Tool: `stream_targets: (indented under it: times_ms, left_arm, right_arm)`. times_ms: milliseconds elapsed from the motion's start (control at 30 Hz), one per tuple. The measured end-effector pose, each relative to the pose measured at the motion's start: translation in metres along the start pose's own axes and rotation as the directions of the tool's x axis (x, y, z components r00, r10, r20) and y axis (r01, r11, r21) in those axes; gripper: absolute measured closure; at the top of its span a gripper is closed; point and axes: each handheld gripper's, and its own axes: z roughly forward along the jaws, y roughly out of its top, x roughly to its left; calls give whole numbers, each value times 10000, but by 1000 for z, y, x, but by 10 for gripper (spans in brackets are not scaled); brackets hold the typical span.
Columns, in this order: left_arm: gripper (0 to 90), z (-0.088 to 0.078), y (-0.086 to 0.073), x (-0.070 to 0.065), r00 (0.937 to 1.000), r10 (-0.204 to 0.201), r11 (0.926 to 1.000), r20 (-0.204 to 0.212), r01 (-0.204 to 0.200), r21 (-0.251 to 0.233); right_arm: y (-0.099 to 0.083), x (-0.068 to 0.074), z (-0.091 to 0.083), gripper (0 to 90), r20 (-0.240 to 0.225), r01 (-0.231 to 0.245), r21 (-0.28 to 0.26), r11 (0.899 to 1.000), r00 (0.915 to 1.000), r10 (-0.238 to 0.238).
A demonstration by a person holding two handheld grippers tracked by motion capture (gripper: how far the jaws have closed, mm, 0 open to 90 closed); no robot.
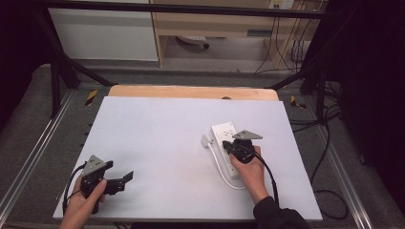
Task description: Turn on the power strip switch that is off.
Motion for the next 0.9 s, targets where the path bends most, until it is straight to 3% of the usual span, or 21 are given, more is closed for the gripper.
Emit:
stream_targets:
  times_ms: [900]
  left_arm:
    - [84,0,-1,-1,10000,-18,10000,-71,18,44]
  right_arm:
    - [-1,1,0,900,50,135,-78,9999,9999,-135]
